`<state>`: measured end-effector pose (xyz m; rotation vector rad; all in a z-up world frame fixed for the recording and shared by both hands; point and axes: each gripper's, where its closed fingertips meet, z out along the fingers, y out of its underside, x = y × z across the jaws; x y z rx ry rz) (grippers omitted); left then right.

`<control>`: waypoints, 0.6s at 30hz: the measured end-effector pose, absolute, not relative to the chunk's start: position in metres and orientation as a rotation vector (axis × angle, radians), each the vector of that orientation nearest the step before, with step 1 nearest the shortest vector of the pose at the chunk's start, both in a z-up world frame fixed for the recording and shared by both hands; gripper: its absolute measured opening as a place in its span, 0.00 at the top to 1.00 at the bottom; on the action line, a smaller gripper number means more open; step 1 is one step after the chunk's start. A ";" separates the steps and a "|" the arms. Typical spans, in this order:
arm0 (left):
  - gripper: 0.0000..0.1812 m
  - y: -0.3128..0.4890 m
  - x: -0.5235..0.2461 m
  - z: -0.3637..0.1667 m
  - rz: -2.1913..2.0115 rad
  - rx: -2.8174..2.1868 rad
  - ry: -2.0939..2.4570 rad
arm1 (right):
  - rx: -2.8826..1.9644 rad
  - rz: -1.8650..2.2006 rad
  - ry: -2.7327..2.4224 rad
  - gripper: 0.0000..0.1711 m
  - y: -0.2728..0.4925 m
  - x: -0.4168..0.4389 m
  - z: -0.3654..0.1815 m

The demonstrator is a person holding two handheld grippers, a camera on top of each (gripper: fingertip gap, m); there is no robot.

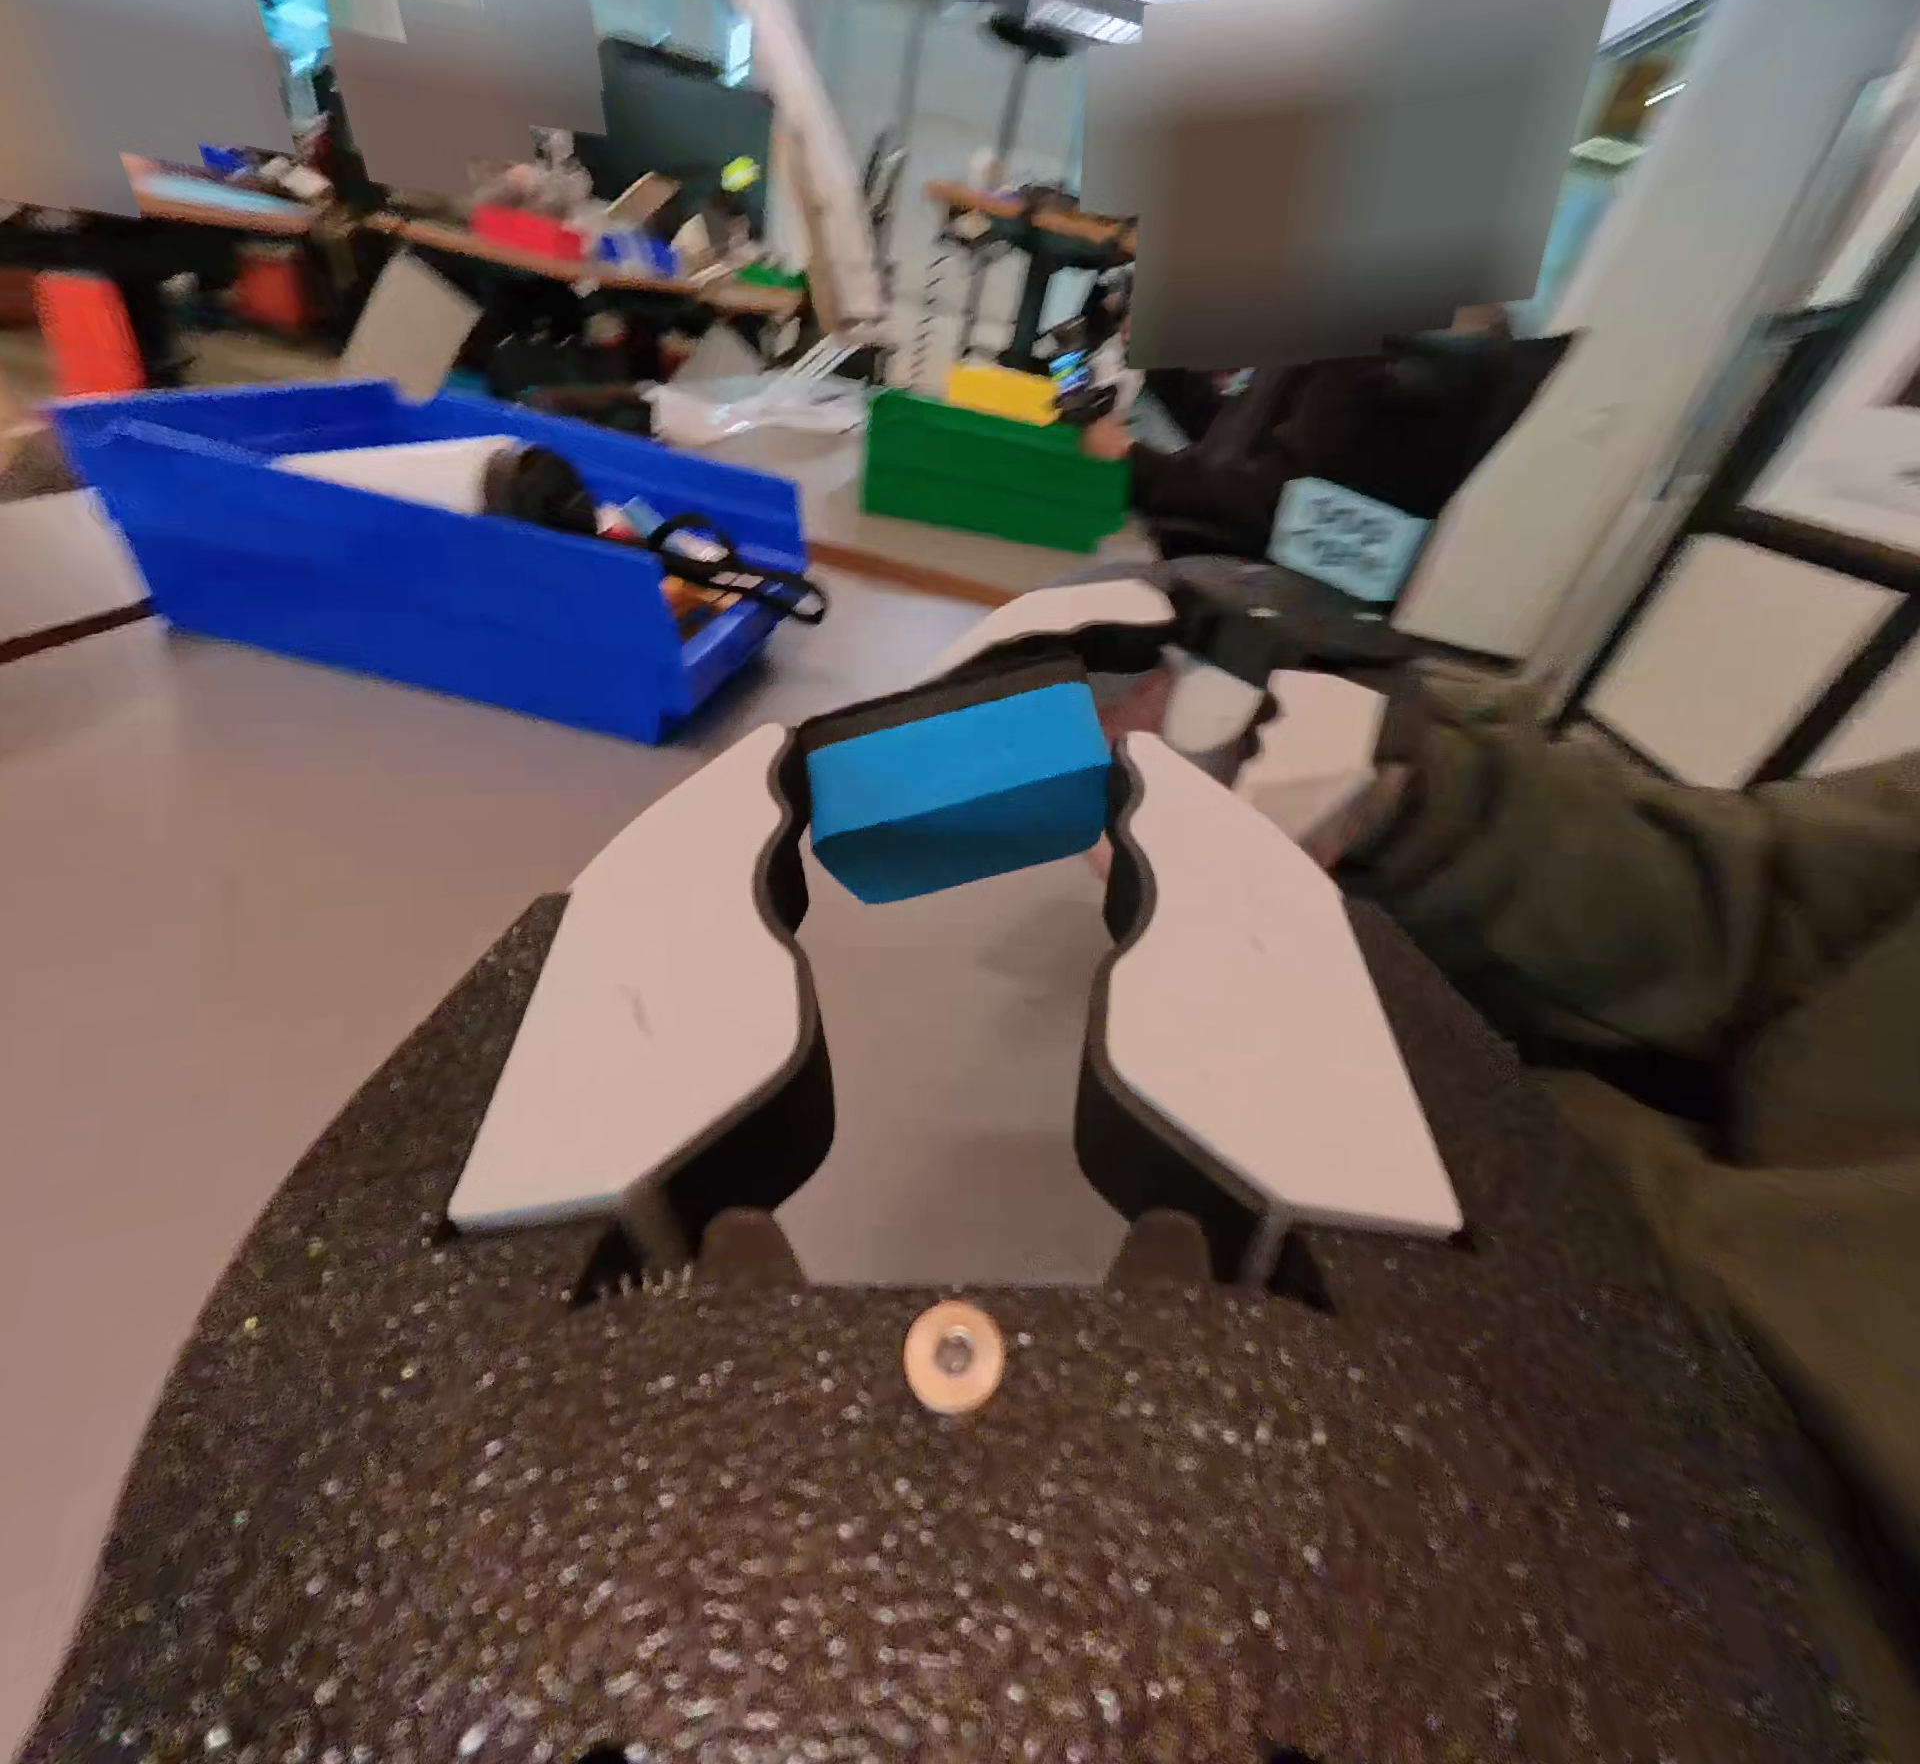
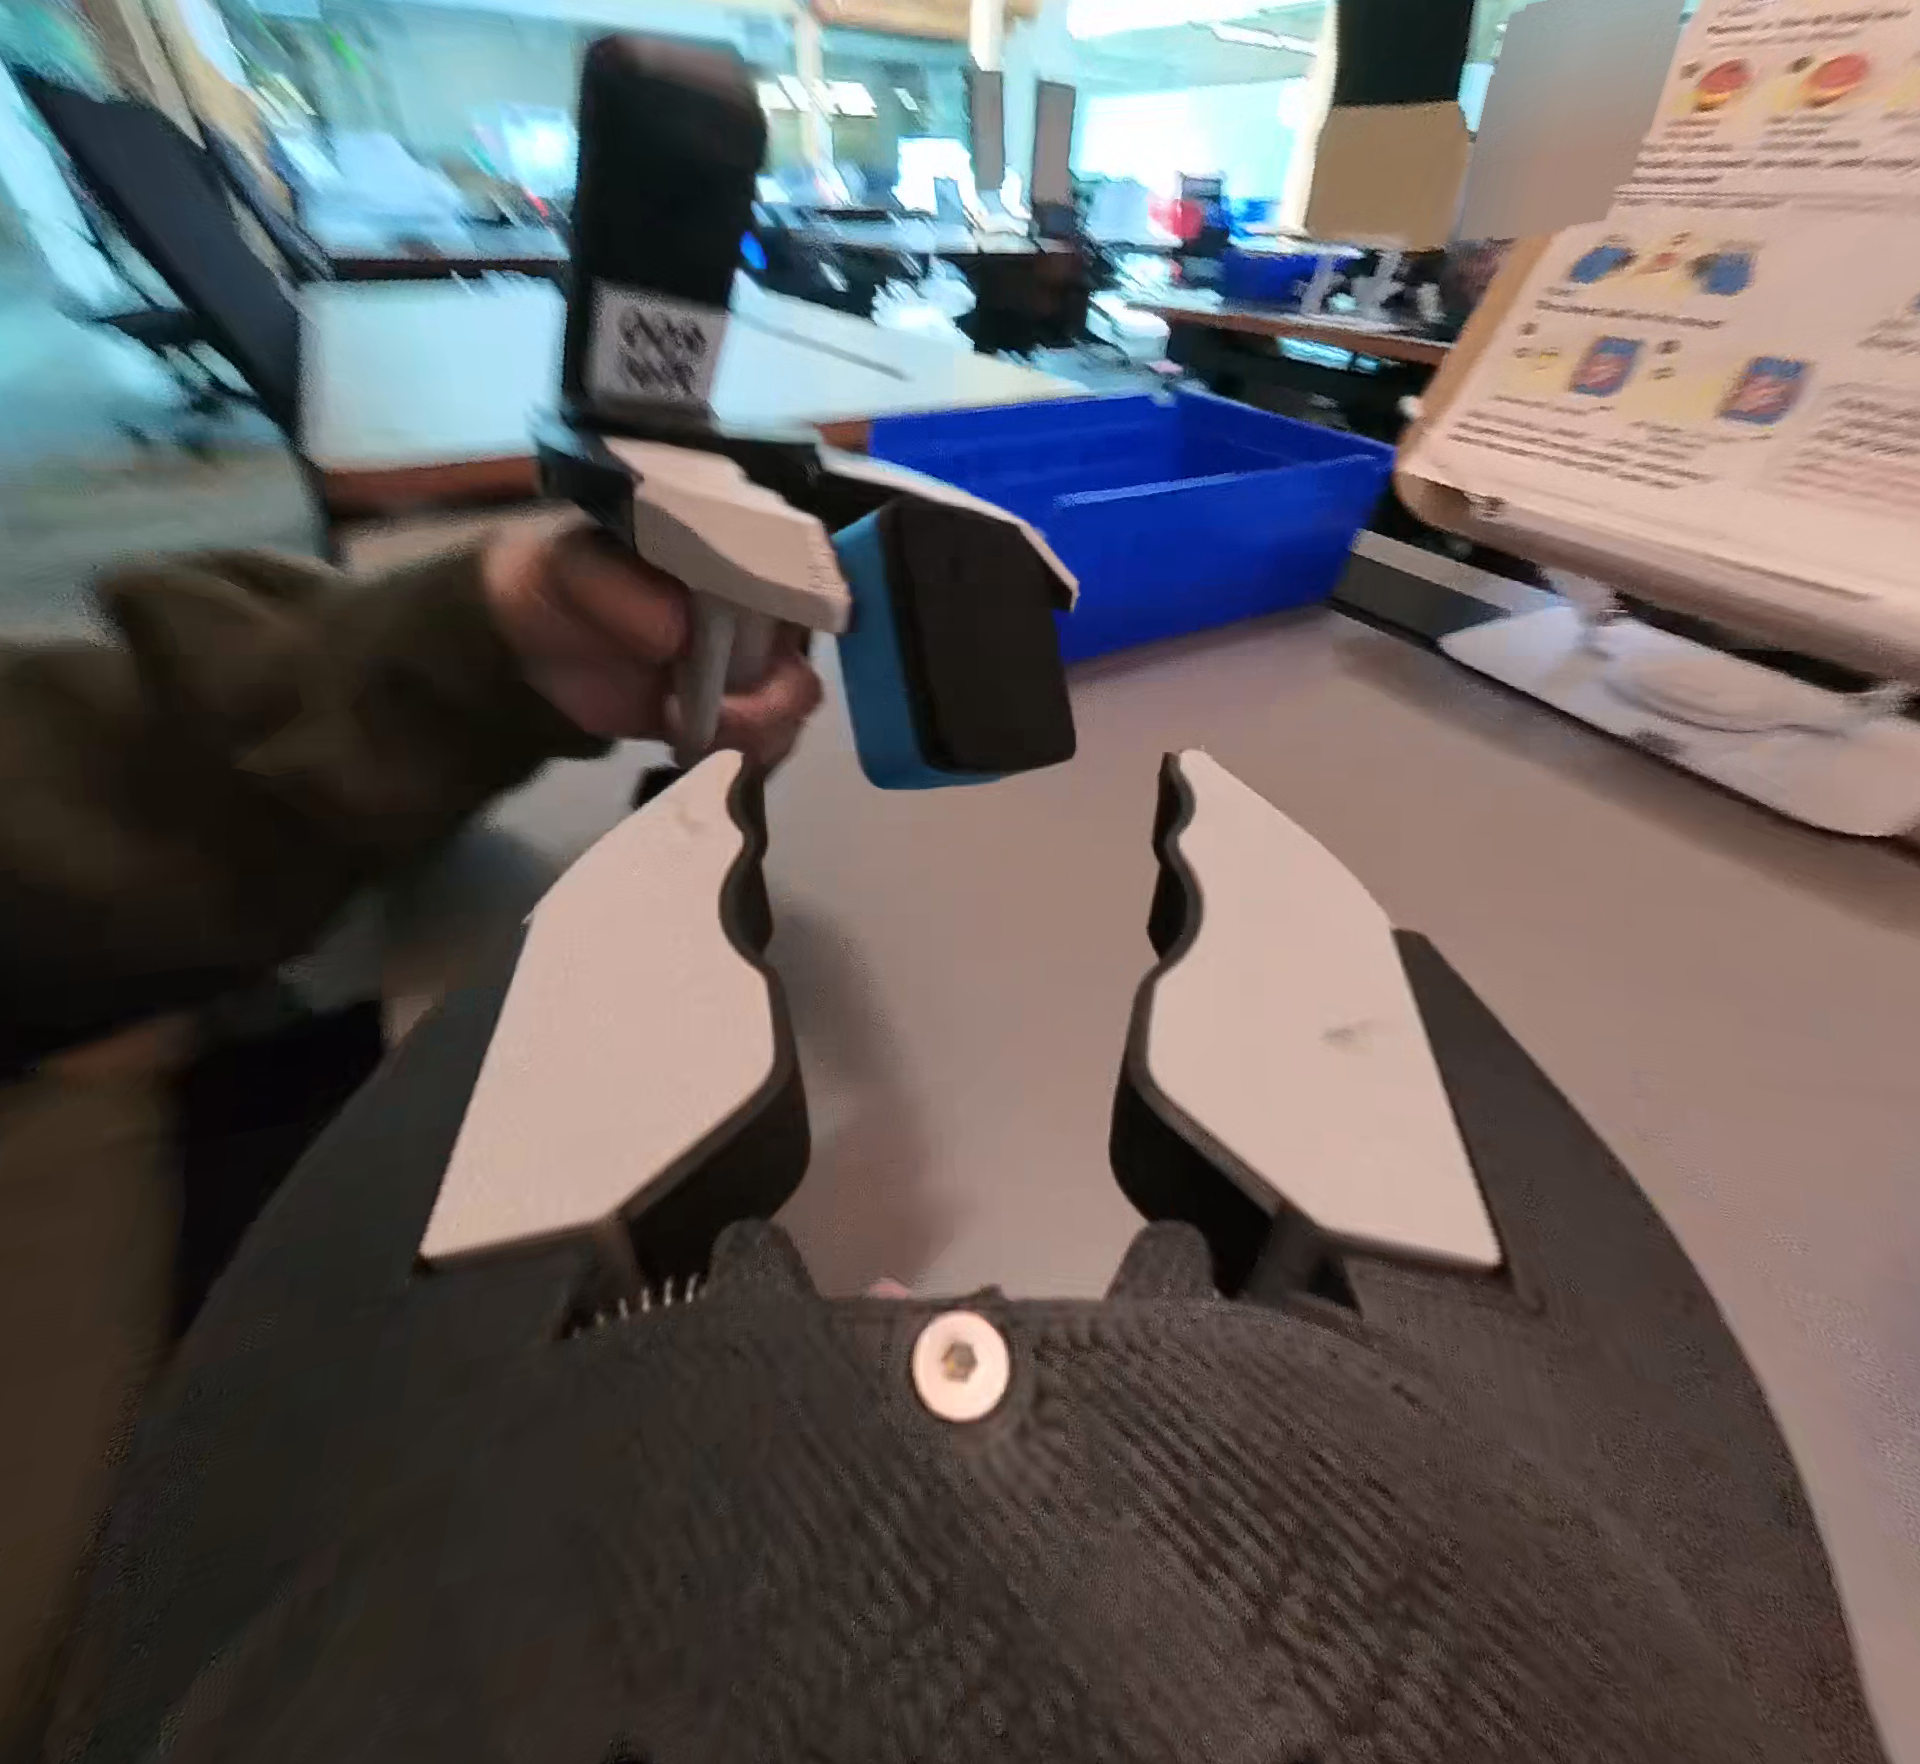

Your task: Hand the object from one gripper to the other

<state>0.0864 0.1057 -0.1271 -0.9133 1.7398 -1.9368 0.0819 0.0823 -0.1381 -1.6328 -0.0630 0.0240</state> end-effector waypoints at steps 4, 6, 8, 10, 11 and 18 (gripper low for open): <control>0.70 0.101 0.062 -0.112 -2.154 -0.686 1.754 | -1.493 0.289 0.022 0.60 0.077 0.078 -0.123; 0.70 0.097 0.056 -0.111 -2.182 -0.607 1.753 | -1.508 0.354 -0.015 0.58 0.081 0.065 -0.127; 0.70 0.093 0.050 -0.114 -2.188 -0.533 1.774 | -1.520 0.429 -0.059 0.59 0.084 0.049 -0.130; 0.70 0.088 0.045 -0.116 -2.183 -0.454 1.789 | -1.505 0.513 -0.081 0.59 0.085 0.037 -0.129; 0.70 0.085 0.042 -0.116 -2.180 -0.414 1.792 | -1.501 0.547 -0.080 0.62 0.086 0.034 -0.129; 0.70 0.081 0.034 -0.113 -2.189 -0.298 1.737 | -1.450 0.633 -0.061 0.68 0.087 0.029 -0.127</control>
